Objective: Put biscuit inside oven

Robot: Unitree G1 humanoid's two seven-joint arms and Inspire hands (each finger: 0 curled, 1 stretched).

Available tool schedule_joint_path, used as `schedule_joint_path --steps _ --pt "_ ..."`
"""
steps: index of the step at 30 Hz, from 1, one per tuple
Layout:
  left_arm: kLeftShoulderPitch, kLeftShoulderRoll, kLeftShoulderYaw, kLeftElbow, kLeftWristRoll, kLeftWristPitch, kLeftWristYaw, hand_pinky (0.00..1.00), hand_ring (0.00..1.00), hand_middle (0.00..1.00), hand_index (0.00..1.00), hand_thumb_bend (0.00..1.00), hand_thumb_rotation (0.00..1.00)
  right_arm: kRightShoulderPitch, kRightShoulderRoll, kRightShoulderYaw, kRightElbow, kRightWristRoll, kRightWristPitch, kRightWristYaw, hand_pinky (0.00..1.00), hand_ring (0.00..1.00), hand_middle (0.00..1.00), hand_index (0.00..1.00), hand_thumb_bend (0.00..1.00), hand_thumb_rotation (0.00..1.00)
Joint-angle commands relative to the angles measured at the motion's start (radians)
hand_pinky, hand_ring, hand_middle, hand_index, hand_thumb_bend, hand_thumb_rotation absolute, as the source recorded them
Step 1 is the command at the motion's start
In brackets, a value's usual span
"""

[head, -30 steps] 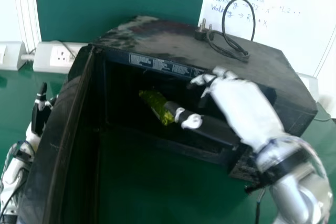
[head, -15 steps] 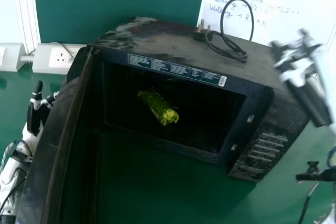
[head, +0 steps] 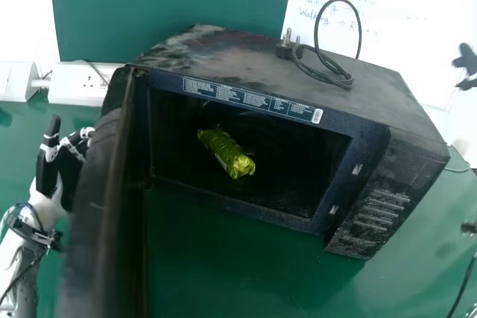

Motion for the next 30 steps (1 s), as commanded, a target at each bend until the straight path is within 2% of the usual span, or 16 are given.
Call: schedule_joint_path --steps 1,4,8,12,16,19,23,30 --pt "0.016 -0.007 -0.026 -0.027 -0.013 -0.004 -0.028 0.28 0.34 0.42 0.49 0.52 0.08 0.016 -0.019 -0.022 0.028 -0.011 -0.022 -0.063 0.21 0.28 0.40 0.54 0.84 0.47" --pt "0.023 -0.008 -0.036 -0.031 0.008 -0.031 -0.035 0.28 0.34 0.43 0.49 0.52 0.08 0.023 -0.031 -0.040 0.069 0.007 -0.040 -0.110 0.19 0.26 0.37 0.53 0.80 0.45" --pt "0.028 -0.005 -0.053 -0.018 0.073 -0.114 -0.038 0.28 0.33 0.41 0.49 0.52 0.09 0.034 -0.045 -0.068 0.106 0.027 -0.046 -0.147 0.18 0.26 0.41 0.51 0.84 0.47" --pt "0.025 0.006 -0.075 0.004 0.110 -0.184 -0.063 0.27 0.33 0.41 0.49 0.52 0.08 0.052 -0.057 -0.069 0.108 0.011 -0.037 -0.180 0.17 0.26 0.41 0.50 0.82 0.46" --pt "0.026 0.032 -0.090 0.039 0.114 -0.196 -0.097 0.28 0.34 0.42 0.49 0.52 0.08 0.072 -0.068 -0.064 0.111 -0.002 -0.048 -0.207 0.17 0.27 0.39 0.50 0.81 0.45" --pt "0.022 0.041 -0.095 0.066 0.100 -0.188 -0.116 0.30 0.36 0.44 0.49 0.52 0.08 0.079 -0.074 -0.064 0.112 0.006 -0.049 -0.215 0.17 0.27 0.40 0.50 0.84 0.49" --pt "0.008 0.047 -0.099 0.102 0.103 -0.211 -0.138 0.30 0.37 0.44 0.49 0.52 0.08 0.076 -0.078 -0.062 0.114 0.007 -0.034 -0.223 0.18 0.28 0.39 0.49 0.85 0.49" --pt "0.001 0.059 -0.117 0.131 0.126 -0.248 -0.141 0.29 0.36 0.45 0.49 0.52 0.09 0.089 -0.079 -0.057 0.115 0.004 -0.037 -0.238 0.19 0.29 0.40 0.49 0.83 0.48"
